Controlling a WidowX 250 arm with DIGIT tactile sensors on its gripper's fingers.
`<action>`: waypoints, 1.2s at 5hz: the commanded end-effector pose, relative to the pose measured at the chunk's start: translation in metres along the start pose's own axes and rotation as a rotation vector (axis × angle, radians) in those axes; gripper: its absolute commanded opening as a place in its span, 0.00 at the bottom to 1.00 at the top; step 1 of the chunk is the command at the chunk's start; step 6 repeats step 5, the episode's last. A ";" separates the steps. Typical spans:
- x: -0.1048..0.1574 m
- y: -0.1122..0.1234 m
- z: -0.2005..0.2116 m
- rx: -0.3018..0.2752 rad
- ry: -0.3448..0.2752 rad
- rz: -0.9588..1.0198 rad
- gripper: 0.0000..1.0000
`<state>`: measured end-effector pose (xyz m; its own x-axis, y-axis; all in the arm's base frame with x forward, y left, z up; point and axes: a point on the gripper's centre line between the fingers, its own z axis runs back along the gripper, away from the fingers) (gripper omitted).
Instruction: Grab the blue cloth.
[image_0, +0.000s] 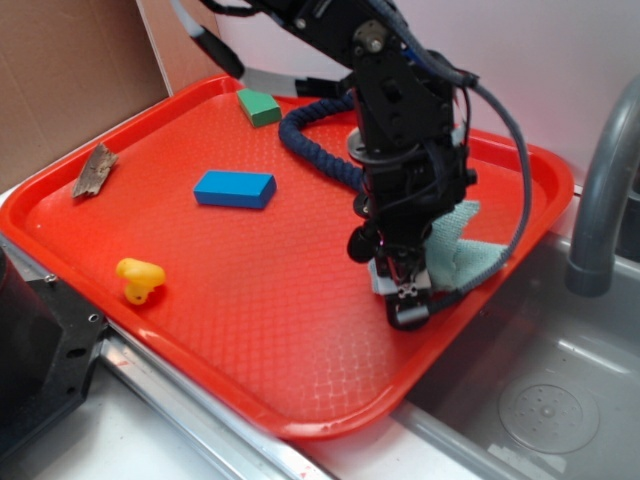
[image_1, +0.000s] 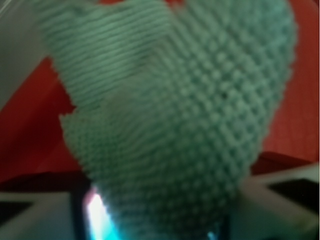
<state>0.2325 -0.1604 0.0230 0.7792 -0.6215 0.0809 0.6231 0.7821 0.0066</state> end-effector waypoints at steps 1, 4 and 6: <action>-0.035 0.017 0.055 0.060 -0.078 0.280 0.00; -0.115 0.032 0.165 0.041 -0.101 0.997 0.00; -0.113 0.047 0.184 0.064 -0.086 1.034 0.00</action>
